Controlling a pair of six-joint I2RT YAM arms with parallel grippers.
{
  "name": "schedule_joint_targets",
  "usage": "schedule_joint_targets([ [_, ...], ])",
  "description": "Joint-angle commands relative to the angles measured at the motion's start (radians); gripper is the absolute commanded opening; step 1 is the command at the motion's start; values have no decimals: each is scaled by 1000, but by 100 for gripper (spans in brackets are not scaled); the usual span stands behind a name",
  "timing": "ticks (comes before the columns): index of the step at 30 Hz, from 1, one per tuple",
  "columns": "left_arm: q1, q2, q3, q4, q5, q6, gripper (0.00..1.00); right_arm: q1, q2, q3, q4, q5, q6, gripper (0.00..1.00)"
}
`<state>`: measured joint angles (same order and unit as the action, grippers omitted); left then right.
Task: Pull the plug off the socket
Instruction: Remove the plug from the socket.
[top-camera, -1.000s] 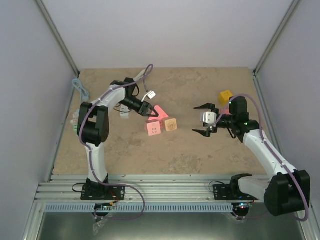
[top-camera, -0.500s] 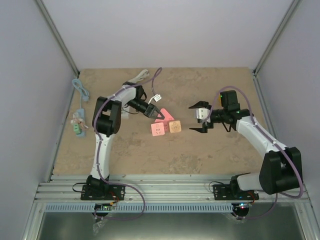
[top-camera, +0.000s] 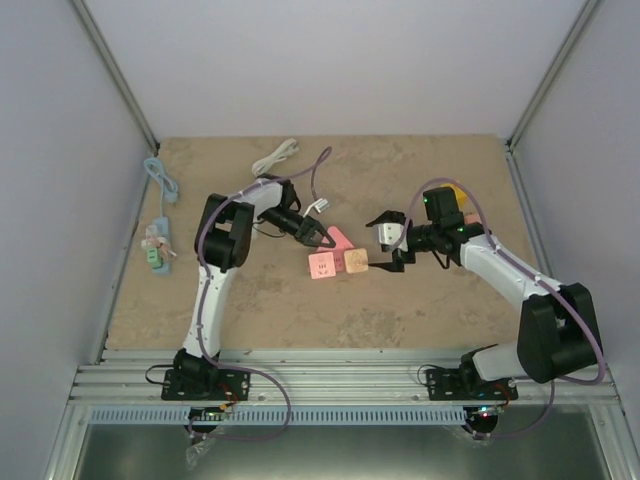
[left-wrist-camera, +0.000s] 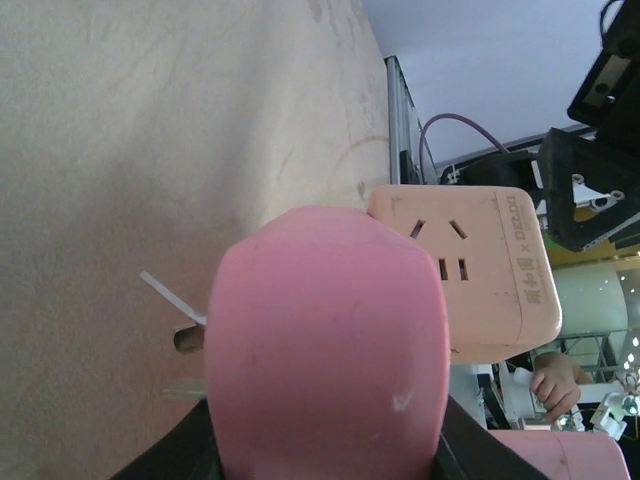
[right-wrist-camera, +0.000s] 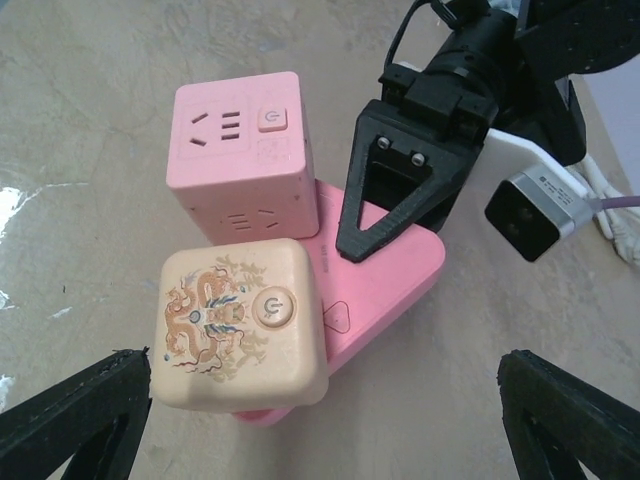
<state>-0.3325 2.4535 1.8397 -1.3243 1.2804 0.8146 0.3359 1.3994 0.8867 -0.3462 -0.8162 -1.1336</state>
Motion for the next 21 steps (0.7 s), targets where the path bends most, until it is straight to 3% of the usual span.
schedule_joint_targets([
  [1,-4,-64,-75,233,8,-264,0,9,19,-14,37,27,30,95],
  [3,-5,-167,-223,574,-140,-576,0,9,26,-11,36,35,33,95],
  [5,-6,-255,-342,793,-245,-745,0,9,30,-12,36,39,32,94],
  [11,-5,-226,-329,801,-169,-772,0,9,24,-36,27,34,-10,94],
  [16,-4,-206,-352,841,-211,-777,0,14,32,-45,12,-2,-38,94],
  [21,-4,-190,-359,826,-210,-749,0,37,60,-42,62,97,-47,92],
])
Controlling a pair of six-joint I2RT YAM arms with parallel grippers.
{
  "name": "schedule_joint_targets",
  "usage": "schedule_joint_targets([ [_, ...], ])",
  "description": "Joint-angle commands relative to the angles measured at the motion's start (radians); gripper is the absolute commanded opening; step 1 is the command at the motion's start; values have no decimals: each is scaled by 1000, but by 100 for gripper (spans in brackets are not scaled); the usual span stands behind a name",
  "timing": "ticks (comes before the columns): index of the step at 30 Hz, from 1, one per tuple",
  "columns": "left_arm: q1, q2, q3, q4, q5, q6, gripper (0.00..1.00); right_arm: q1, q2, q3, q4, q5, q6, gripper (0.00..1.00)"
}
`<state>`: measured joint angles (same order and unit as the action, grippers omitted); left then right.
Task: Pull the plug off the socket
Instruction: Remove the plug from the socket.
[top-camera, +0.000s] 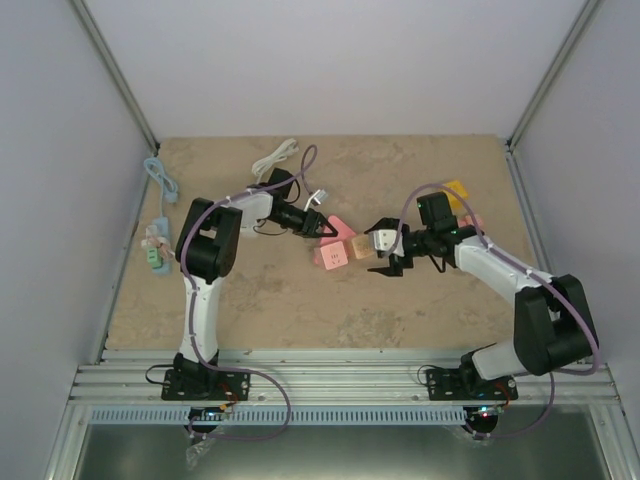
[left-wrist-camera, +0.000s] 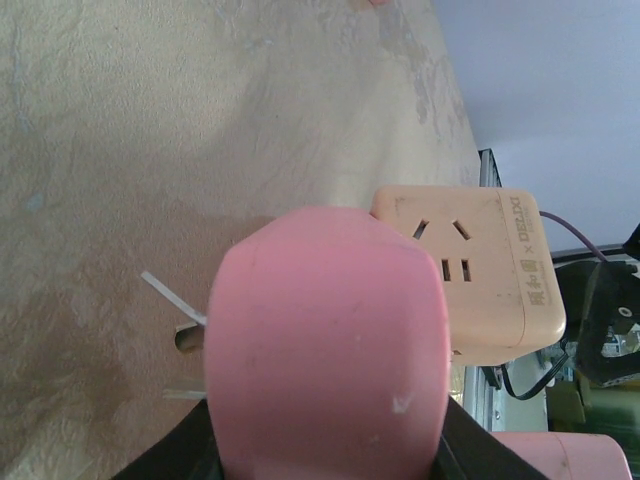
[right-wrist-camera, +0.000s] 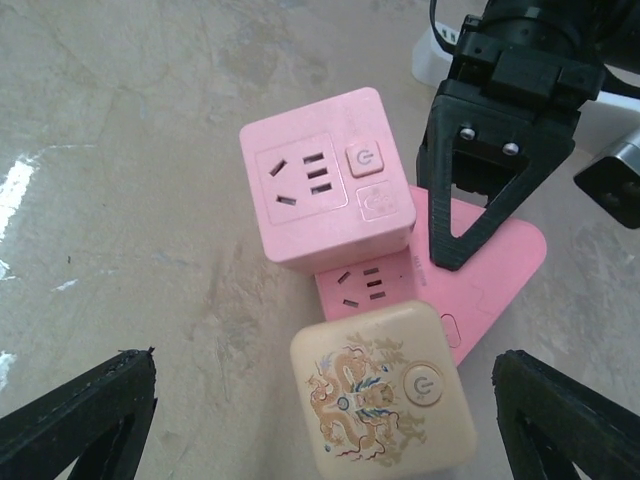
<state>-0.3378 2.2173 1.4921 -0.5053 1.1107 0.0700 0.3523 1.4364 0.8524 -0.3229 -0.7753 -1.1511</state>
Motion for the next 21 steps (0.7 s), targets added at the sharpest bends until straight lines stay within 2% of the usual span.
schedule_joint_targets([
  [1,2,52,-8,-4,-38,12,0,27,28,-3,46,84,-42,92],
  [7,1,61,-1,-16,-57,6,0,43,83,60,20,221,-114,90],
  [14,0,38,-31,21,-100,-30,0,66,123,67,47,281,-113,89],
  [21,-11,48,-7,-24,-114,-5,0,101,146,90,49,315,-112,88],
])
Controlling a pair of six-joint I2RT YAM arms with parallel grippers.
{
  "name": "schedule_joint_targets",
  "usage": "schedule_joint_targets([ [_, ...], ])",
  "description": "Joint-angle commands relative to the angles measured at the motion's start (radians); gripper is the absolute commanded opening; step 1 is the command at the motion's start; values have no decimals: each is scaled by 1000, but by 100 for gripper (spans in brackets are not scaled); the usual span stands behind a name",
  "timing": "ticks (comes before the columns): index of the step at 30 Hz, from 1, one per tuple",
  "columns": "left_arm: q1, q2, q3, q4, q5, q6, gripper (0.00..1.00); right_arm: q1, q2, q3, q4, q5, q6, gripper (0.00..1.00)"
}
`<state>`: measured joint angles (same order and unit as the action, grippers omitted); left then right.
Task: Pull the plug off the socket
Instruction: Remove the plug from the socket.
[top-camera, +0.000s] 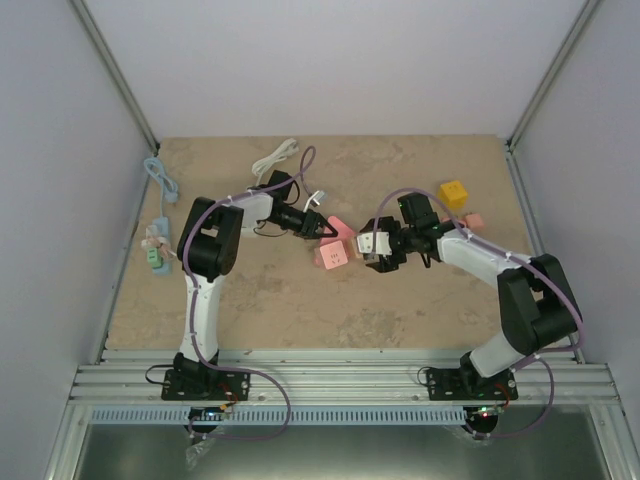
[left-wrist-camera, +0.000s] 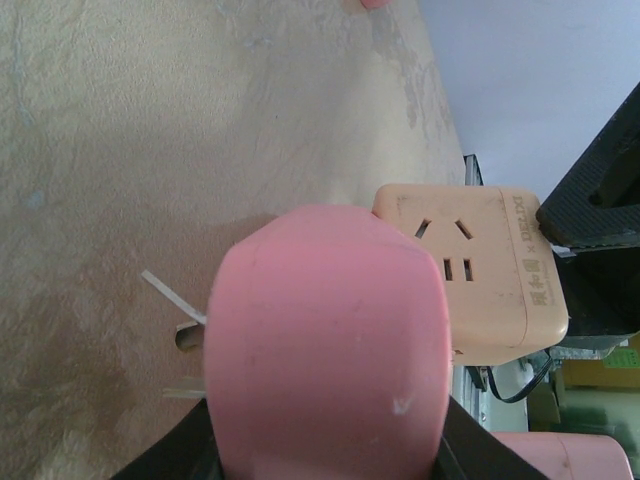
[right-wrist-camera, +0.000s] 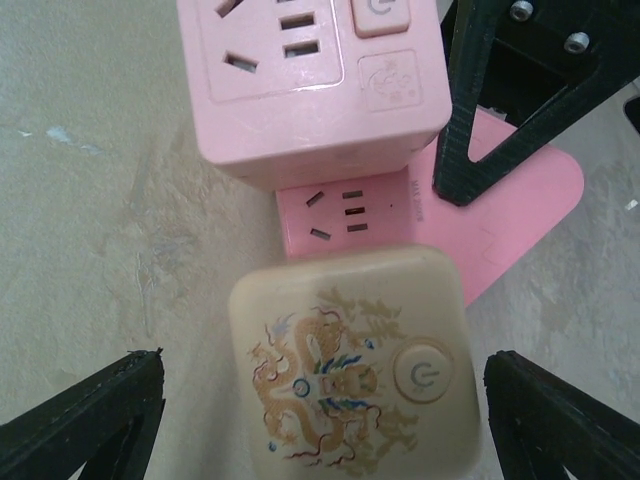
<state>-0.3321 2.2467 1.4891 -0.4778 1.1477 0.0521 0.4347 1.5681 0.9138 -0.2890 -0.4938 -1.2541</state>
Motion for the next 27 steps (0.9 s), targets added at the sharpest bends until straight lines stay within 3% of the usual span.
schedule_joint_targets([
  [1,-18,16,-3,-56,-151,18,0,20,21,36,15,39,-13,87],
  [14,-35,38,37,-110,-156,68,0,69,81,83,-31,122,-45,69],
  [27,-46,42,55,-148,-160,113,0,79,56,13,10,190,-51,38],
])
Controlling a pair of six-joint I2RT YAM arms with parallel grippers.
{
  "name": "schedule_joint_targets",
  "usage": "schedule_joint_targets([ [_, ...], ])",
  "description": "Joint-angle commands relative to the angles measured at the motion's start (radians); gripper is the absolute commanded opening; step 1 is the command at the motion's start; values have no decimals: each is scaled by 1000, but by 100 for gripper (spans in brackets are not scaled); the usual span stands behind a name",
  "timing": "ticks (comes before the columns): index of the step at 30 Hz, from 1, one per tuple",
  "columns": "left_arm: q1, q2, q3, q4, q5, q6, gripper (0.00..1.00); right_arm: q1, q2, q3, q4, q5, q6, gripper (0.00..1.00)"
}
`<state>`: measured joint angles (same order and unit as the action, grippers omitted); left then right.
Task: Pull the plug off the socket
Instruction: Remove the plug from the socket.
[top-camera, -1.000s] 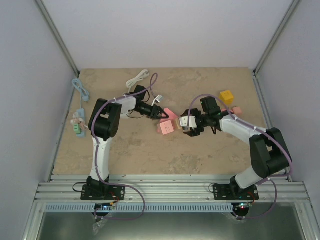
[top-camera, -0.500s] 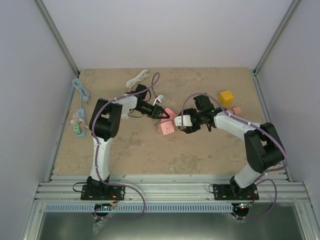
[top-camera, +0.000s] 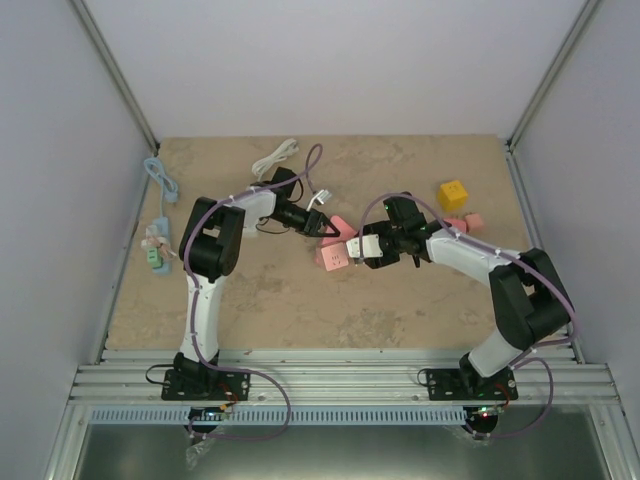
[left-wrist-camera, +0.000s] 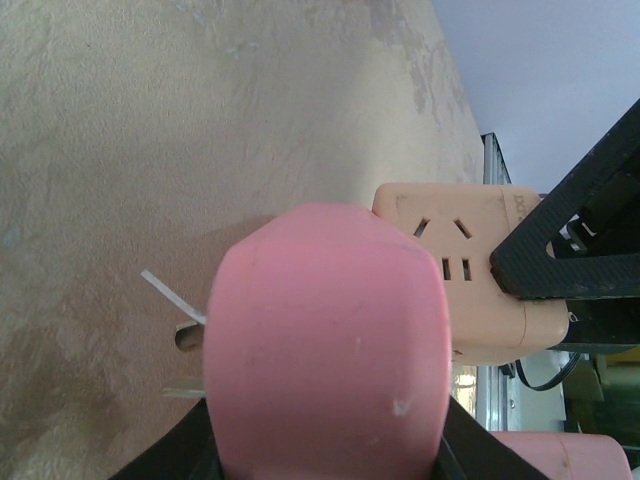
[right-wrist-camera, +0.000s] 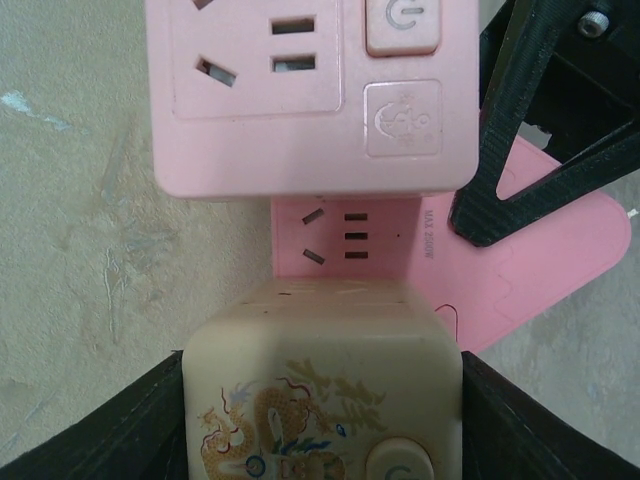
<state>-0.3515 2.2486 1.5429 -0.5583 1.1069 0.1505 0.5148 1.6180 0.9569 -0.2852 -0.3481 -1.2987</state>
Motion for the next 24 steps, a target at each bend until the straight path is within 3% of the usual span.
schedule_joint_targets([
  [1,-27,40,0,-67,-121,14,0,-3,4,-32,5,42,-4,37],
  [10,-26,57,16,-79,-125,15,0,-9,-103,-171,149,21,-53,26],
  [18,-25,54,13,-81,-118,25,0,-17,-65,-84,15,-54,-10,25],
  [24,-26,54,16,-90,-110,40,0,-104,-50,-42,-68,-180,-8,25],
])
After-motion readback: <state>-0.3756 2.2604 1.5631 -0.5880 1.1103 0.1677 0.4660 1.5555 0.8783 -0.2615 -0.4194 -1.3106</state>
